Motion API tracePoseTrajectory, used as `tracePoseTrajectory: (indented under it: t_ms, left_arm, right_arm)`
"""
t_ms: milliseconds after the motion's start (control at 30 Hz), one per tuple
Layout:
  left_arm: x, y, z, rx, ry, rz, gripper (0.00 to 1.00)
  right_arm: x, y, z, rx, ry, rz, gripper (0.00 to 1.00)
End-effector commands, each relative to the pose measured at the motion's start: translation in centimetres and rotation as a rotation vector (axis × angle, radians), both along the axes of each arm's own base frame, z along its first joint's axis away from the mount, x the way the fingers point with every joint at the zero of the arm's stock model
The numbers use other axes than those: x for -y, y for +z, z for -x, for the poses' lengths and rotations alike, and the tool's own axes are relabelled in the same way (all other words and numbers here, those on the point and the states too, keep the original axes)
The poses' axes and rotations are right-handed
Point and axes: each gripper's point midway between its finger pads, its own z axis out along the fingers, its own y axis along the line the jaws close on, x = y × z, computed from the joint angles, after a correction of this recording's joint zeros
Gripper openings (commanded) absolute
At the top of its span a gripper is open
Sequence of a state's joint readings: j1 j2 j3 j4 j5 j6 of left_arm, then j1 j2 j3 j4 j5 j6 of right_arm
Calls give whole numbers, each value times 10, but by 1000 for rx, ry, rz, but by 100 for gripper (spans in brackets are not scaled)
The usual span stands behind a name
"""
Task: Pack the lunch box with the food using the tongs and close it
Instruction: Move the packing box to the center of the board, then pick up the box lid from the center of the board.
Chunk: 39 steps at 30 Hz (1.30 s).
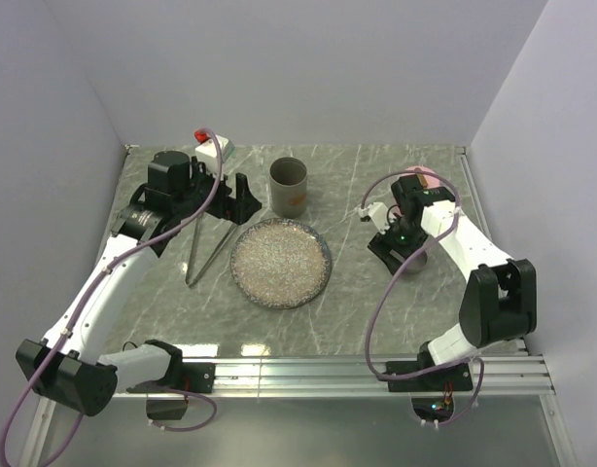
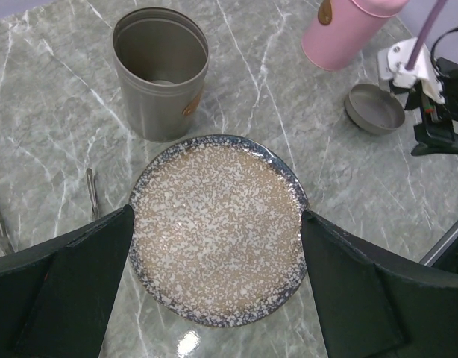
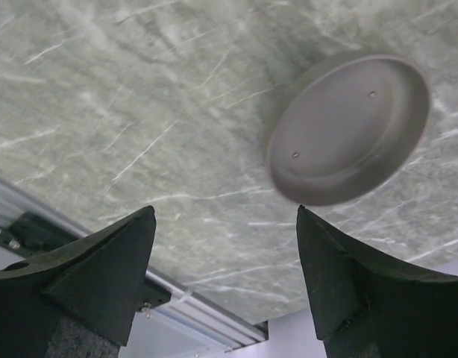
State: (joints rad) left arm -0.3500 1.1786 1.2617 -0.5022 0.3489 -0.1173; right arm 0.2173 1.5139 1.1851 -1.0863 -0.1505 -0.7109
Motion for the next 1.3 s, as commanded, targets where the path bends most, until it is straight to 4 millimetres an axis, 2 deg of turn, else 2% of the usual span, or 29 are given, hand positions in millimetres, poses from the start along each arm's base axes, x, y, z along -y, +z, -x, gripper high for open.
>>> tracePoseTrajectory:
  t_ms: [0, 67, 267, 367, 433, 633, 733, 833, 867, 900, 933, 967, 1033, 1067, 1100, 1167, 1200, 1233, 1267]
  left_arm:
    - [2, 17, 8, 61, -31, 38, 100]
    - [2, 14, 10, 60, -34, 34, 99]
    - [0, 9, 10, 51, -28, 25, 99]
    - [0, 8, 9, 47, -26, 25, 99]
    - [1, 9, 10, 49, -30, 28, 99]
    - [1, 7, 10, 45, -28, 32, 99]
    - [1, 6, 10, 44, -30, 31, 99]
    - [2, 4, 11, 40, -32, 33, 99]
    - [2, 6, 11, 45, -35, 36, 99]
    - [2, 6, 12, 48, -38, 38, 99]
    - [3, 4, 13, 44, -40, 40, 99]
    - [3, 7, 14, 56, -42, 51, 99]
    - [6, 11, 20, 55, -57, 77, 100]
    - [7, 14, 22, 55, -69, 92, 99]
    - [10, 19, 24, 63, -80, 114, 99]
    - [18, 29, 40, 52, -144, 202, 99]
    - [23, 43, 42, 99, -181, 253, 99]
    - [24, 44, 52, 80, -189, 315, 99]
    - [30, 50, 58, 120, -242, 369, 99]
  right_arm:
    - [0, -6, -21, 54, -29, -30, 82]
    - [2, -14, -22, 43, -33, -24, 80]
    - [-3, -35, -24, -15, -45, -44, 65]
    - [-4, -43, -24, -35, -52, -44, 51]
    - [-5, -46, -23, -52, -56, -50, 47]
    - [-3, -56, -26, -62, -78, -42, 45]
    - [1, -57, -32, -50, -93, -37, 38]
    - [2, -53, -39, -27, -104, -36, 23]
    - [2, -50, -39, -24, -105, -39, 11]
    - [-1, -44, -43, -12, -109, -56, 2]
    - [-5, -36, -44, -3, -108, -80, 0]
    - [-10, -28, -41, -15, -113, -106, 0]
    - [-32, 7, -49, 32, -102, -238, 0]
    - [-41, 22, -44, 22, -107, -288, 0]
    - [-62, 50, -51, 54, -84, -410, 0]
    - [-83, 88, -48, 65, -82, -549, 0]
    - [-93, 116, -53, 106, -65, -619, 0]
    - [-110, 141, -48, 106, -38, -733, 0]
    - [-119, 165, -51, 127, -46, -808, 0]
